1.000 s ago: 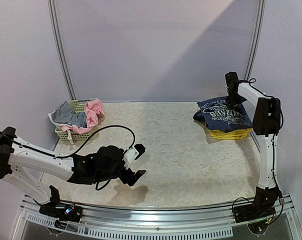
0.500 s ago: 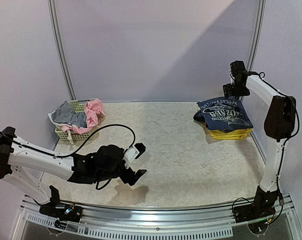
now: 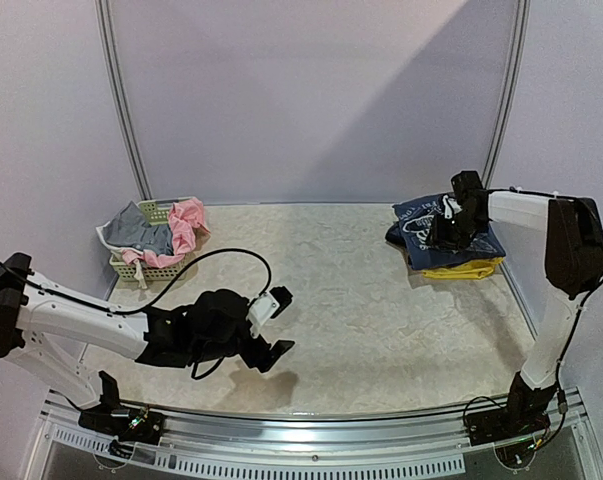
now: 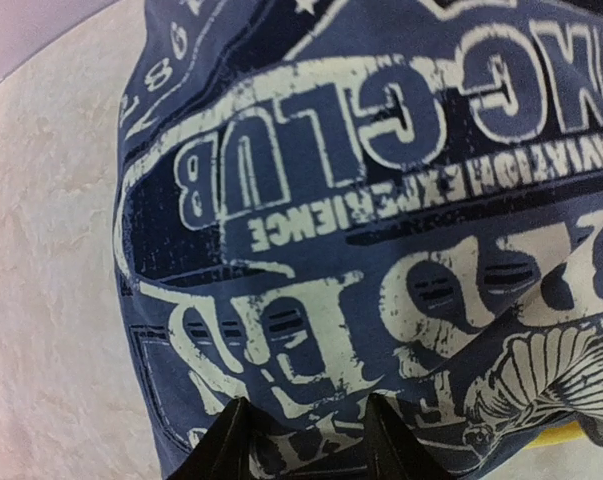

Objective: Fold and stack the mixed laundry pile
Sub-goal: Adjust the square-folded tank top at the corner of the board.

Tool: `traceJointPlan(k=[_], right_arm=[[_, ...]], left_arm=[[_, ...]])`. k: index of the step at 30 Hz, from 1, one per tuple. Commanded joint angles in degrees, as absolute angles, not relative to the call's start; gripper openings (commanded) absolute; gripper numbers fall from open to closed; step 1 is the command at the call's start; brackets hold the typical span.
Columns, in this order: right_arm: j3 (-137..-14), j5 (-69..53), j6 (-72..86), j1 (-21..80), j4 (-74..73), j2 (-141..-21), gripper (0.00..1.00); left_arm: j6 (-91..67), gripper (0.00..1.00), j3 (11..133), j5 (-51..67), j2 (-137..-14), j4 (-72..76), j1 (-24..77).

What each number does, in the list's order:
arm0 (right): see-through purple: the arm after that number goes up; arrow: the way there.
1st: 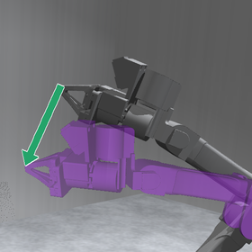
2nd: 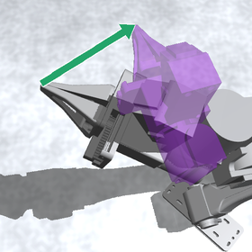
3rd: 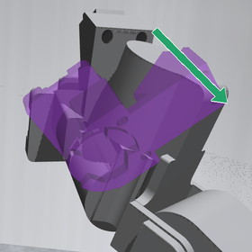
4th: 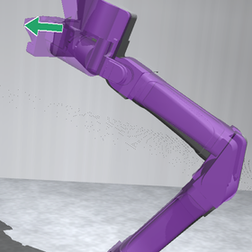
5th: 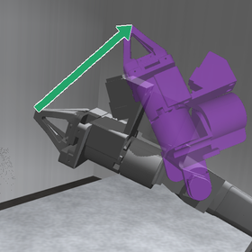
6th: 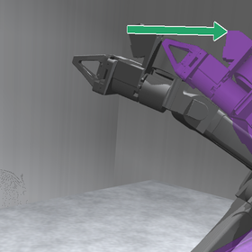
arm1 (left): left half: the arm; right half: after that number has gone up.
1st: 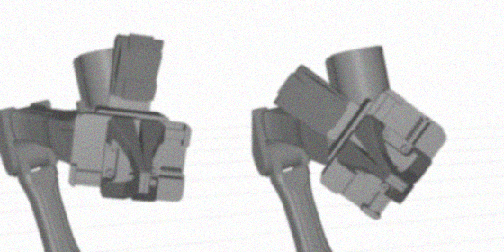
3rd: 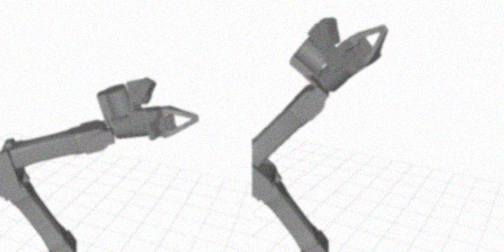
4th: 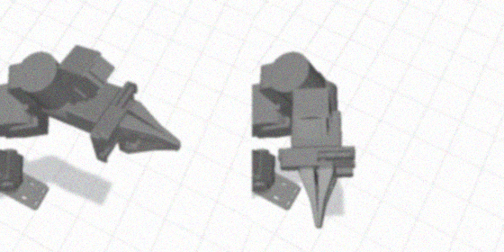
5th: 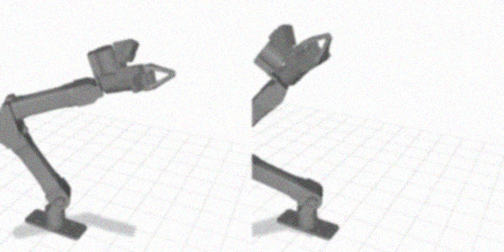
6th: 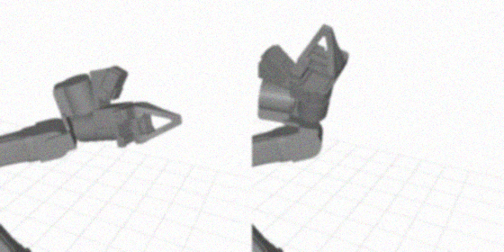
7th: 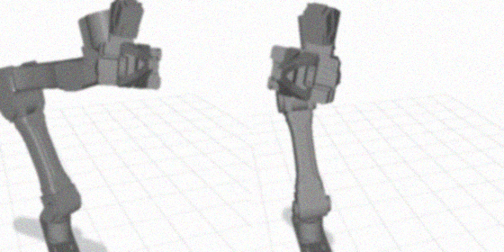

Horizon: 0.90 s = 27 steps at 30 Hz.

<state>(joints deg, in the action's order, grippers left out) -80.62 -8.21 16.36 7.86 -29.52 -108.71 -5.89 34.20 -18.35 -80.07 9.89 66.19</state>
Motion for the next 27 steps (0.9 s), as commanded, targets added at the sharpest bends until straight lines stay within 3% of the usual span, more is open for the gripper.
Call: traceJointPlan(k=[1, 6, 15, 27], right_arm=[[-79.20, -11.46, 20.20, 7.93, -26.25, -107.68, 0.38], [-82.37, -10.13, 19.95, 8.00, -28.67, -109.85, 0.38], [-93.49, -9.38, 17.67, 6.20, -34.28, -107.37, 0.51], [-110.78, -4.65, 19.42, -0.42, -35.54, -121.89, 0.47]], left_arm=[[-6.44, 0.89, 35.80, -17.07, -81.72, 9.64, 65.30], [-6.39, 0.89, 36.37, -17.31, -82.35, 9.16, 65.30], [-6.53, 0.89, 36.65, -17.91, -82.00, 8.20, 65.30], [-6.40, 0.89, 37.79, -18.03, -83.03, 7.52, 65.30]])
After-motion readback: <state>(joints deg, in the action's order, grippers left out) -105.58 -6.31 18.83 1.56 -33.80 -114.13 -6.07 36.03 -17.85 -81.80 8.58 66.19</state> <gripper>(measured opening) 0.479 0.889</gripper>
